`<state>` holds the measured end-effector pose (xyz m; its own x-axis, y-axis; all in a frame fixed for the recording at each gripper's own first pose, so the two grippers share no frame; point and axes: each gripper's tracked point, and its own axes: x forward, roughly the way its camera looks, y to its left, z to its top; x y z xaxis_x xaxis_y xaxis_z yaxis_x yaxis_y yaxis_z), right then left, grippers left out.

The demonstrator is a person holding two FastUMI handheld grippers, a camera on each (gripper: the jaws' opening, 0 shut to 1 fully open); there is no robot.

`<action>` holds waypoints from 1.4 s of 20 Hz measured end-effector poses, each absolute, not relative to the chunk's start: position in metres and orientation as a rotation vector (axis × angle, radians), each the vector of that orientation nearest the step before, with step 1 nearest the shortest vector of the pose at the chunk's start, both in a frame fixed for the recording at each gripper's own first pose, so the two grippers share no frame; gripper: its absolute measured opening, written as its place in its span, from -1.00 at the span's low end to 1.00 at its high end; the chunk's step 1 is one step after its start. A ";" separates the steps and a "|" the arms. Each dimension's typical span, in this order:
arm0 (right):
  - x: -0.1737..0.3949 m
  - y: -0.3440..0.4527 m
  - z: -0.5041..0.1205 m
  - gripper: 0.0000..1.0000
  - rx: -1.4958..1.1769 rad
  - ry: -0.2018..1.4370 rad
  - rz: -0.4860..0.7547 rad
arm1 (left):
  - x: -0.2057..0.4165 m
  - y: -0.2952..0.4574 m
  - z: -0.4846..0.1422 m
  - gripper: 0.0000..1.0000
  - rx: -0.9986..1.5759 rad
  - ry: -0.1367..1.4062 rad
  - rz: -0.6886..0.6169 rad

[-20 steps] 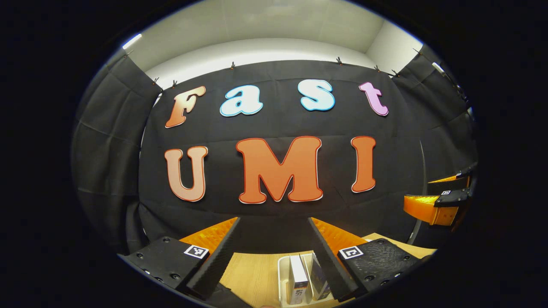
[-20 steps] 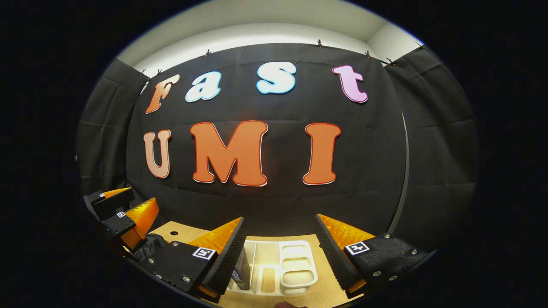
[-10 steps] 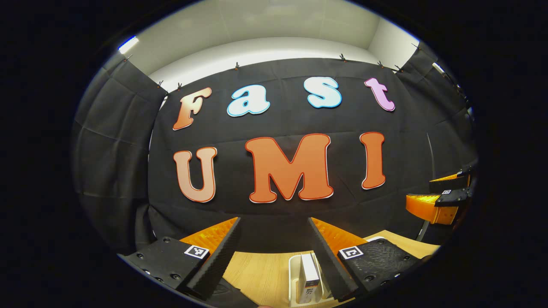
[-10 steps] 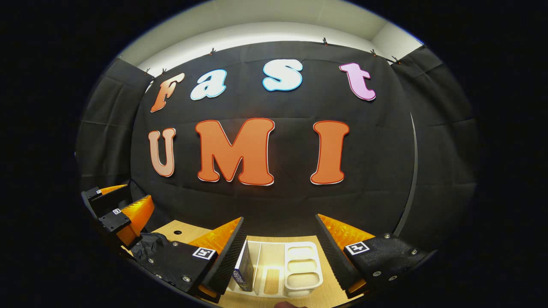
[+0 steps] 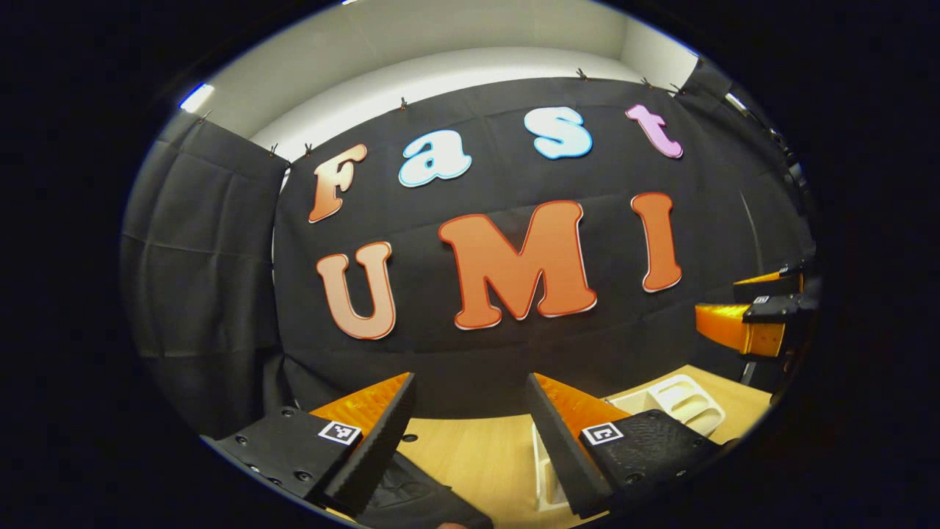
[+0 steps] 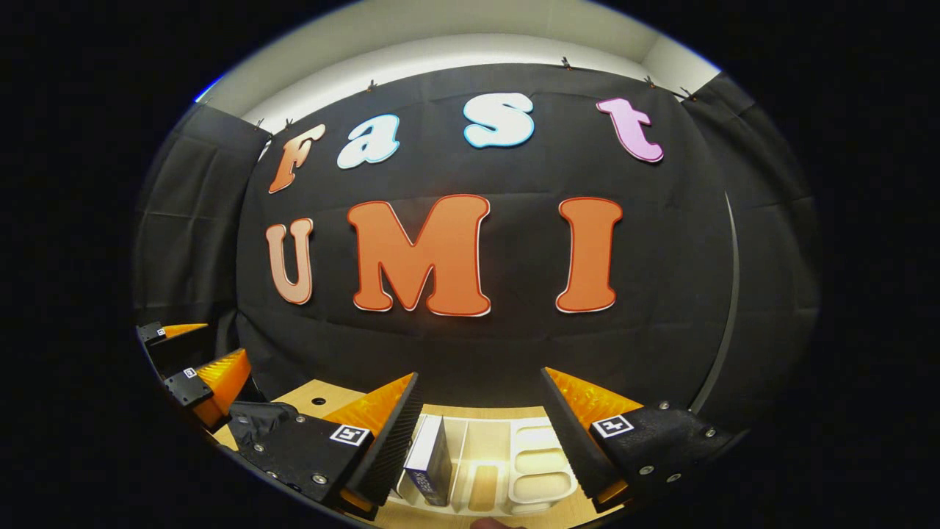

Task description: Open the schoolbag, grab two books from the bookshelf and put them into the schoolbag.

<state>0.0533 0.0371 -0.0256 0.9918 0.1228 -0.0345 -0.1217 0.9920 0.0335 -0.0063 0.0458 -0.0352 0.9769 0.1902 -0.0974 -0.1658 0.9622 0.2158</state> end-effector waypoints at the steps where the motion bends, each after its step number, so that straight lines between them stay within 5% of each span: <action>1: 0.055 0.040 -0.028 0.87 0.038 0.043 0.130 | -0.007 0.049 -0.046 0.89 0.212 0.148 0.186; 10: 0.078 0.027 -0.062 0.88 0.025 0.084 0.117 | -0.038 0.130 -0.141 1.00 0.414 0.420 0.299; 18: 0.092 -0.001 -0.104 0.88 0.015 0.155 0.061 | -0.081 0.102 -0.252 0.94 0.809 0.557 0.117; 28: 0.087 -0.027 -0.125 0.88 0.008 0.195 0.022 | -0.135 0.080 -0.362 0.94 0.976 0.743 -0.021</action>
